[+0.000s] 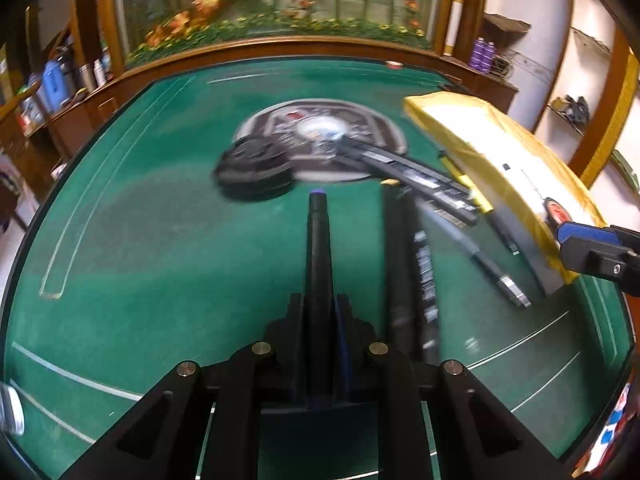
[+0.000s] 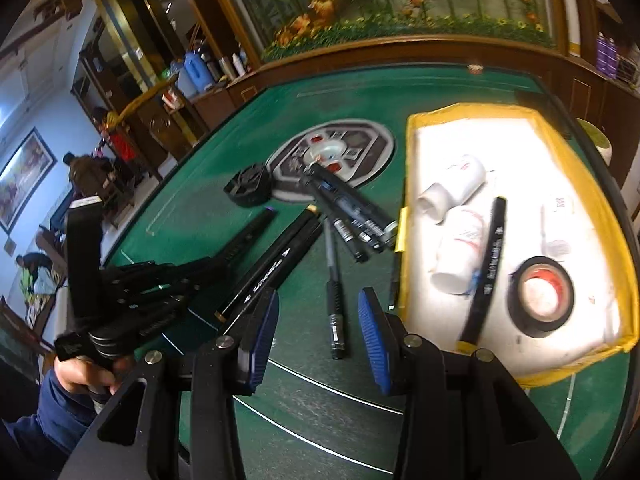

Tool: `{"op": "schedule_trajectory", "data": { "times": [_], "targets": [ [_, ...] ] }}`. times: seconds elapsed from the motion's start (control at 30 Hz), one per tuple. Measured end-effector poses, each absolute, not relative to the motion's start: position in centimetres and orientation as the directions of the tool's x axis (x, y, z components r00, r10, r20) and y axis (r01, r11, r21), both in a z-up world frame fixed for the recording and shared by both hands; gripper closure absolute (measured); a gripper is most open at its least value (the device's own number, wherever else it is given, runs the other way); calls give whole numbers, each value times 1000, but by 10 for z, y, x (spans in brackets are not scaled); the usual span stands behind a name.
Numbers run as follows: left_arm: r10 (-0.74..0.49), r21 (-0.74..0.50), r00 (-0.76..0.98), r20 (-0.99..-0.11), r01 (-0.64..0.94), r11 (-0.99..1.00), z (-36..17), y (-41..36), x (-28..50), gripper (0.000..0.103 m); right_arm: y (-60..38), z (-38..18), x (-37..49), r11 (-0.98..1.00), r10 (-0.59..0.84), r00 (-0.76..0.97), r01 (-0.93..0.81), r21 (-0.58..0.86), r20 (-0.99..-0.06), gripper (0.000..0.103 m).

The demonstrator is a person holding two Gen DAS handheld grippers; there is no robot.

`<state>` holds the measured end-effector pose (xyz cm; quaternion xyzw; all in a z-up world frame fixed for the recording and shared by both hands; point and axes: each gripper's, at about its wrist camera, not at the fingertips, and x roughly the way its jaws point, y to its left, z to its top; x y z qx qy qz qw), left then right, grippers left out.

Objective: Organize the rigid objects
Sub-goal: 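Grasp a black marker with the left gripper while the right grasps a clear pen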

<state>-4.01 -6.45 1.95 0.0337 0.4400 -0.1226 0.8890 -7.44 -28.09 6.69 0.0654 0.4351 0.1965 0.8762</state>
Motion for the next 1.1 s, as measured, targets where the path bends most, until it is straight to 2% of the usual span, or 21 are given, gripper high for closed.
{"op": "schedule_trajectory", "data": {
  "times": [0.27, 0.4, 0.6, 0.63, 0.83, 1.1],
  "targets": [
    [-174, -41, 578, -798, 236, 971, 13, -58, -36, 88, -248, 43, -56, 948, 270, 507, -287, 135, -819, 69],
    [-175, -51, 571, -802, 227, 973, 13, -57, -26, 88, -246, 32, -46, 957, 230, 486, -273, 104, -843, 82],
    [-157, -33, 579, -800, 220, 975, 12, -62, -18, 88, -231, 20, -41, 959, 142, 500, -283, -7, -854, 88],
    [-160, -36, 581, -798, 218, 975, 12, -61, -20, 88, -232, 20, -43, 959, 136, 505, -282, -14, -853, 93],
    [-185, -69, 604, -775, 210, 975, 22, -52, -35, 88, -233, 25, -63, 955, 171, 514, -296, 13, -840, 94],
    [-180, -57, 606, -775, 216, 975, 20, -56, -40, 88, -210, 27, -84, 936, 113, 558, -338, -101, -822, 94]
  ]
}}
